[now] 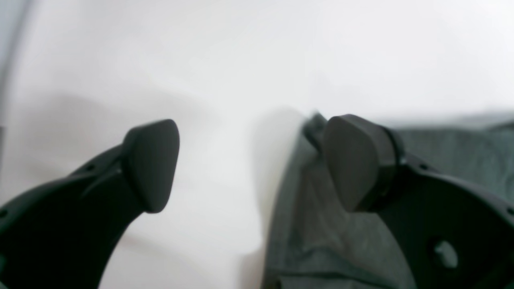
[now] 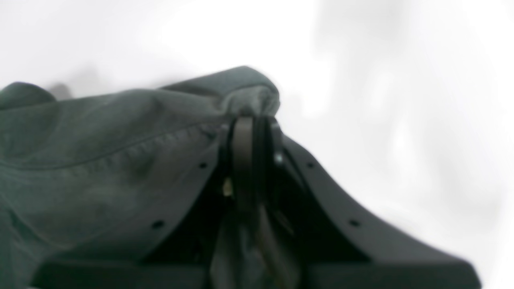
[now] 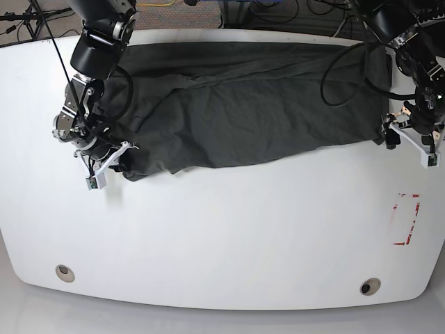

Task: Fold the T-shirt properly
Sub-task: 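Drag the held edge with both grippers across the shirt, folding it over, then pull the left gripper's held corner further along the shirt side, then lift the folded edge with both grippers and draw it back over the shirt, then pull the folded shirt back with both grippers into a long strip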

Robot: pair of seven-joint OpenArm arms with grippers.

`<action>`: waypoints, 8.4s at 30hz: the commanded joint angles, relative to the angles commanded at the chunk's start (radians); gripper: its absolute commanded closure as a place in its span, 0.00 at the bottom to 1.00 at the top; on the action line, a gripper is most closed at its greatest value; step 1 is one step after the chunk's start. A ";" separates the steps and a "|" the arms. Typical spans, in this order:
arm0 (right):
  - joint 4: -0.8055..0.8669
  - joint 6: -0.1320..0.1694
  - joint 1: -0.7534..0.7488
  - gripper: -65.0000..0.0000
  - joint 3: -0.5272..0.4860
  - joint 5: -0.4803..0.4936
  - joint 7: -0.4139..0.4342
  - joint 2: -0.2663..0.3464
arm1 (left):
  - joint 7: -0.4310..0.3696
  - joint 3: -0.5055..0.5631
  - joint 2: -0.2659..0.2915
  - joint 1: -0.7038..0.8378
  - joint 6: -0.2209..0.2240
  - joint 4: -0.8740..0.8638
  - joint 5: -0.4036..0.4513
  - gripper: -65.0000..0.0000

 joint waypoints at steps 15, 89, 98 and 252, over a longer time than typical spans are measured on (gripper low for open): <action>0.054 0.000 -0.031 0.92 0.000 0.002 0.000 0.000 | -0.002 0.061 0.051 -0.031 -0.038 -0.152 0.002 0.13; 0.675 0.000 -0.195 1.00 0.000 0.003 -0.364 0.031 | 0.000 -0.006 0.071 0.043 -0.213 0.187 0.000 0.91; 0.680 0.000 -0.239 1.00 0.002 0.008 -0.399 0.037 | -0.002 -0.037 0.071 0.040 -0.213 0.186 0.000 0.91; 0.767 0.000 -0.334 0.91 0.002 0.008 -0.557 -0.026 | -0.020 0.121 -0.037 0.104 -0.213 0.043 0.006 0.94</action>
